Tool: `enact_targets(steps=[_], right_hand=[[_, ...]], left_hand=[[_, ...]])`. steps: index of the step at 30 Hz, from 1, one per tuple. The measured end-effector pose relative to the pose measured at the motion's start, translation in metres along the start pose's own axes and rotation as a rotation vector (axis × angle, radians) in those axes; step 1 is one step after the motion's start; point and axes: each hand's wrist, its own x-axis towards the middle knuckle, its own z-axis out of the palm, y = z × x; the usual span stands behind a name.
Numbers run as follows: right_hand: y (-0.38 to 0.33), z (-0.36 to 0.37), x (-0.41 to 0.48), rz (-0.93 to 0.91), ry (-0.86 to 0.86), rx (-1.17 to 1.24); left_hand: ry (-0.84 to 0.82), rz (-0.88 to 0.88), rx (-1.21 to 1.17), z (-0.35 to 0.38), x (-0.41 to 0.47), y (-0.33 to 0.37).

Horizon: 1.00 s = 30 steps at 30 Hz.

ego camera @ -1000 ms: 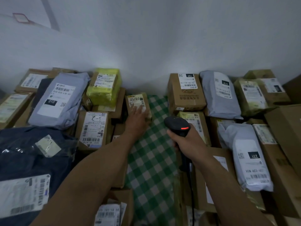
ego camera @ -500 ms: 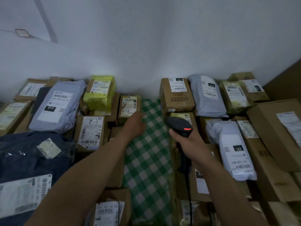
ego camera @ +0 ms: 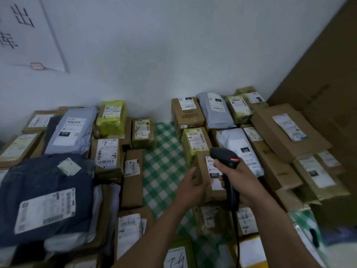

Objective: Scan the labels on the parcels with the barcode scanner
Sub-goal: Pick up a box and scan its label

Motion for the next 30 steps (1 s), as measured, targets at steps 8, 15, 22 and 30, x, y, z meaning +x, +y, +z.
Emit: enact_targets(steps=[8, 15, 22, 30], right_hand=[[0.024, -0.03, -0.038, 0.024, 0.067, 0.027], [0.042, -0.043, -0.043, 0.016, 0.134, -0.038], [0.046, -0.02, -0.047, 0.027, 0.054, -0.06], [0.037, -0.007, -0.074, -0.125, 0.086, 0.004]], left_hand=[[0.036, -0.185, -0.215, 0.037, -0.009, -0.024], [0.035, -0.185, -0.46, 0.037, -0.015, -0.041], [0.13, -0.075, -0.483, 0.029, -0.03, -0.046], [0.182, 0.116, -0.413, 0.007, -0.057, -0.032]])
